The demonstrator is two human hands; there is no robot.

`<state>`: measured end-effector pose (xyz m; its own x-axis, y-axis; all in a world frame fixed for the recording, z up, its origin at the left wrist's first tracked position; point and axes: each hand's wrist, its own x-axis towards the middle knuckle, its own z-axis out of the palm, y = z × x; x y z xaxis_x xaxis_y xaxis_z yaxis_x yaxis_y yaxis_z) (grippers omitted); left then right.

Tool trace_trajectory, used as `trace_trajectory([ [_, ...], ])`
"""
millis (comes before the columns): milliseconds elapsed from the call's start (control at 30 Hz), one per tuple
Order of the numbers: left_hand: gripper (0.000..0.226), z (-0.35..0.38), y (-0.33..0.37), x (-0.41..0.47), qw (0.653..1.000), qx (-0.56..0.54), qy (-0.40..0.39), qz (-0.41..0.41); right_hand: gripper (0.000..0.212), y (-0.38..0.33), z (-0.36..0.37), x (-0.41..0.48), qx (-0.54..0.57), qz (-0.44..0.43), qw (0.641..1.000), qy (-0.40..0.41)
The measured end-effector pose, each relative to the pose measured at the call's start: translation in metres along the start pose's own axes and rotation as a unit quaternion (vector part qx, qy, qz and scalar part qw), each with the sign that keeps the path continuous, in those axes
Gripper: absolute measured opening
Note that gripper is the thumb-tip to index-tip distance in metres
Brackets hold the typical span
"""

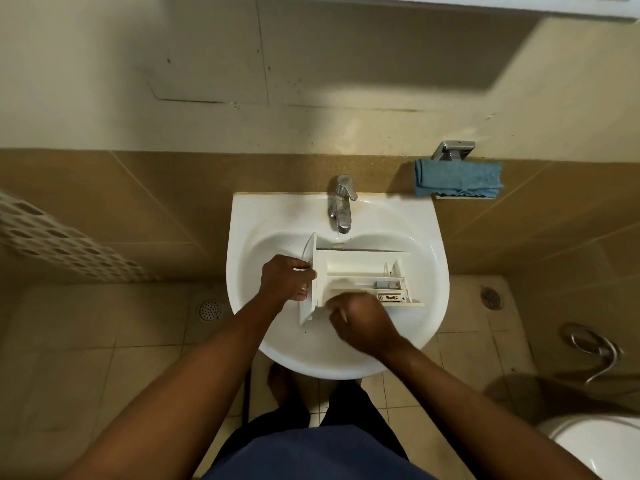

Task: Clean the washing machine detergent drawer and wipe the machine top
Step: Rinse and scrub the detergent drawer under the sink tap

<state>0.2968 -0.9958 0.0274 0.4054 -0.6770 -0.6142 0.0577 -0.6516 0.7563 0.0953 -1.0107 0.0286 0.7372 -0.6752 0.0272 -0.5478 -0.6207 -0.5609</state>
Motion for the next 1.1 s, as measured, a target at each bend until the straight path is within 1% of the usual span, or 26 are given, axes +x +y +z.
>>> trace_trajectory([
  [67,0.027,-0.001,0.002,0.001,1.0,0.006,-0.008,-0.012,0.025,0.011,-0.012,0.027,0.059,0.054,0.996,0.041],
  [100,0.029,-0.001,0.003,0.003,1.0,0.016,-0.011,-0.019,0.024,0.017,-0.016,0.04,0.109,0.109,0.986,0.066],
  [133,0.032,-0.002,0.005,0.005,0.999,0.032,-0.013,-0.023,0.022,0.023,-0.019,0.055,0.196,0.188,0.958,0.09],
  [167,0.036,-0.003,0.007,0.008,0.998,0.051,-0.013,-0.026,0.02,0.031,-0.022,0.07,0.309,0.268,0.906,0.106],
  [200,0.04,-0.003,0.009,0.01,0.997,0.07,-0.014,-0.029,0.02,0.037,-0.026,0.084,0.406,0.326,0.846,0.113],
  [233,0.045,-0.003,0.012,0.013,0.996,0.083,-0.014,-0.029,0.019,0.043,-0.03,0.096,0.48,0.361,0.792,0.112],
  [267,0.048,-0.002,0.014,0.015,0.995,0.091,-0.015,-0.026,0.018,0.048,-0.035,0.106,0.525,0.381,0.754,0.103],
  [300,0.05,-0.001,0.017,0.017,0.995,0.096,-0.015,-0.021,0.018,0.053,-0.037,0.113,0.557,0.386,0.73,0.09],
  [367,0.048,0.002,0.02,0.023,0.995,0.101,-0.007,-0.015,0.026,0.056,-0.04,0.124,0.61,0.381,0.692,0.057],
  [433,0.047,0.007,0.021,0.028,0.993,0.119,0.01,-0.007,0.034,0.057,-0.04,0.133,0.657,0.375,0.652,0.048],
  [500,0.044,0.012,0.02,0.029,0.984,0.177,0.025,0.02,0.037,0.058,-0.037,0.138,0.688,0.388,0.611,0.05],
  [533,0.041,0.015,0.019,0.029,0.976,0.21,0.031,0.037,0.037,0.058,-0.036,0.139,0.695,0.396,0.598,0.049],
  [567,0.037,0.019,0.017,0.03,0.97,0.236,0.035,0.052,0.036,0.059,-0.034,0.139,0.698,0.4,0.592,0.045],
  [600,0.031,0.022,0.015,0.029,0.964,0.255,0.037,0.066,0.034,0.06,-0.034,0.137,0.688,0.406,0.601,0.035],
  [633,0.029,0.025,0.012,0.028,0.956,0.278,0.042,0.084,0.033,0.06,-0.035,0.136,0.671,0.407,0.619,0.023],
  [700,0.027,0.03,0.002,0.029,0.925,0.346,0.061,0.144,0.031,0.061,-0.035,0.13,0.6,0.418,0.682,-0.001],
  [733,0.028,0.031,-0.002,0.028,0.907,0.375,0.079,0.174,0.034,0.061,-0.035,0.127,0.566,0.42,0.709,-0.026],
  [767,0.028,0.032,-0.006,0.028,0.894,0.391,0.098,0.194,0.039,0.061,-0.034,0.122,0.545,0.414,0.727,-0.047],
  [800,0.028,0.032,-0.008,0.026,0.889,0.394,0.116,0.204,0.041,0.063,-0.028,0.118,0.522,0.398,0.753,-0.057],
  [833,0.027,0.032,-0.008,0.025,0.886,0.395,0.13,0.207,0.038,0.066,-0.019,0.115,0.483,0.368,0.793,-0.048],
  [900,0.027,0.032,-0.008,0.024,0.88,0.405,0.146,0.203,0.021,0.066,-0.003,0.107,0.342,0.272,0.899,-0.023],
  [933,0.026,0.033,-0.007,0.024,0.875,0.414,0.148,0.201,0.017,0.062,0.003,0.103,0.265,0.207,0.941,-0.031],
  [967,0.026,0.034,-0.007,0.024,0.871,0.424,0.15,0.199,0.015,0.058,0.009,0.1,0.205,0.136,0.968,-0.054],
  [1000,0.026,0.035,-0.006,0.023,0.868,0.431,0.152,0.195,0.014,0.056,0.01,0.096,0.161,0.08,0.98,-0.087],
  [1033,0.026,0.036,-0.006,0.024,0.867,0.434,0.151,0.191,0.015,0.057,0.009,0.092,0.119,0.045,0.985,-0.118],
  [1100,0.027,0.037,-0.007,0.023,0.864,0.442,0.153,0.188,0.032,0.07,0.0,0.081,0.016,0.02,0.985,-0.173],
])
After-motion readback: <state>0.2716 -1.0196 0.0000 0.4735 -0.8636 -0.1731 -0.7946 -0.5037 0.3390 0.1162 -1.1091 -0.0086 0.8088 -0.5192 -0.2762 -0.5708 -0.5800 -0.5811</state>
